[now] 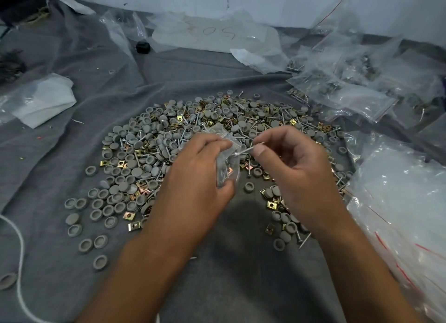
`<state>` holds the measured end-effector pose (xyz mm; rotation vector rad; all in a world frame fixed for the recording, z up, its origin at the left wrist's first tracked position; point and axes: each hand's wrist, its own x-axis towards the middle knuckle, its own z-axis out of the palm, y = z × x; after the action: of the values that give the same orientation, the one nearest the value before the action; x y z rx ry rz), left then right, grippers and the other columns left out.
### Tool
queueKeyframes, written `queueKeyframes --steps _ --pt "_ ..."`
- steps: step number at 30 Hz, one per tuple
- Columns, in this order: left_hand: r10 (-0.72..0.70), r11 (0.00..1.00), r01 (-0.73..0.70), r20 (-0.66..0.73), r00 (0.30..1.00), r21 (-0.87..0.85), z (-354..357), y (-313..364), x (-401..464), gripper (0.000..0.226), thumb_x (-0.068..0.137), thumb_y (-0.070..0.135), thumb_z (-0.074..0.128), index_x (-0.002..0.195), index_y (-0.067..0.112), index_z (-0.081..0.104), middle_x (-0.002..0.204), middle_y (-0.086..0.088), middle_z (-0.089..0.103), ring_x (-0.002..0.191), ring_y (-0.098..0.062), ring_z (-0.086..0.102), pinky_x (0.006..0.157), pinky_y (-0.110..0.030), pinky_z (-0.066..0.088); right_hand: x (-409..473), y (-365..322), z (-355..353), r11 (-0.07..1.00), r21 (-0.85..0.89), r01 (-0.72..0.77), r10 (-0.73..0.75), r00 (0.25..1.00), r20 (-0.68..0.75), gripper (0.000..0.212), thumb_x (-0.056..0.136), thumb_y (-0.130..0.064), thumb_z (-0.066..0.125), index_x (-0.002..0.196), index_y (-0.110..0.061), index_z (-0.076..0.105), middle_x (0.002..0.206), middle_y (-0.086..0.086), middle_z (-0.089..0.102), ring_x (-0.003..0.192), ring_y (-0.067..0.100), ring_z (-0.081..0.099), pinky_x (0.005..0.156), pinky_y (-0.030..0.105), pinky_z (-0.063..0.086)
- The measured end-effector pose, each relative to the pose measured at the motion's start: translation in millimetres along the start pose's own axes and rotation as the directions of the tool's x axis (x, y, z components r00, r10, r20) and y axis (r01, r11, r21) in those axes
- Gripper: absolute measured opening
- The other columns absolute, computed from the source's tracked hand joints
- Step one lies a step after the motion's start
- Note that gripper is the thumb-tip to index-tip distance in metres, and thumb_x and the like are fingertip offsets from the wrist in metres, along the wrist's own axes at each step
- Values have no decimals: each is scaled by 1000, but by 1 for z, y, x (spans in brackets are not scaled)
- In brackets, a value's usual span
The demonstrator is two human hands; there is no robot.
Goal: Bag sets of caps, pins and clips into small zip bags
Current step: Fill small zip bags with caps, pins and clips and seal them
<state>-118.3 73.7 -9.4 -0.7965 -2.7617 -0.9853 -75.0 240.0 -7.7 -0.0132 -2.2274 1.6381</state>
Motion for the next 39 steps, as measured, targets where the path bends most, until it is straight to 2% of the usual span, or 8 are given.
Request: queueKeyframes --steps 4,8,13,19,23,29,33,39 --pt "-2 1000 2 8 1000 -21 0 1 1 61 77 37 65 135 23 56 126 18 48 94 1 43 84 -9 37 -2 4 11 958 -266 106 -67 986 150 10 91 -20 74 100 -21 71 85 -16 67 77 3 65 65 10 46" --pt "-13 1000 13 -12 1000 6 0 -3 0 59 78 26 77 134 23 57 121 21 45 90 3 41 81 -1 33 1 13 -2 932 -361 35 -6 997 81 10 91 -25 73 98 -30 66 86 -18 65 80 0 64 65 7 45" --pt "-22 1000 22 -32 999 7 -1 -5 1 59 78 22 81 132 22 59 122 20 47 92 0 46 84 3 33 -3 32 -1 639 -767 48 263 924 277 24 89 -40 72 111 -38 62 107 -21 56 102 4 53 86 28 49" --pt "-27 999 28 -39 999 16 -4 -8 1 60 77 24 82 133 21 58 122 18 48 93 2 46 86 4 31 -1 17 2 884 -455 110 -82 993 81 14 97 -23 66 111 -26 69 103 -16 66 95 -4 60 82 10 45" --pt "5 1000 -5 -9 1000 13 -3 -3 1 55 76 23 80 128 20 61 118 19 47 88 5 42 84 3 31 -1 1 15 847 -396 354 -384 923 3 14 89 -21 75 101 -15 71 94 -13 66 85 -6 57 78 7 42" --pt "-38 999 39 -61 997 7 -10 -6 3 57 77 23 80 130 18 61 119 15 50 86 1 45 86 7 25 -2 6 14 904 -381 194 -217 976 -17 10 92 -18 73 98 -23 67 90 -17 63 81 -3 58 73 7 40" --pt "-78 997 79 -137 987 -3 -19 -9 5 56 76 23 79 129 19 62 118 14 49 81 4 46 84 9 24 -13 22 22 797 -600 65 135 950 282 23 93 -36 70 113 -38 60 107 -21 56 98 -4 52 84 16 46" --pt "-68 998 69 -130 989 2 -20 -8 4 55 77 20 81 128 18 62 117 14 47 84 9 47 85 8 23 -13 22 38 766 -612 196 75 919 388 30 92 -31 71 118 -31 56 103 -14 50 99 15 55 84 38 50"
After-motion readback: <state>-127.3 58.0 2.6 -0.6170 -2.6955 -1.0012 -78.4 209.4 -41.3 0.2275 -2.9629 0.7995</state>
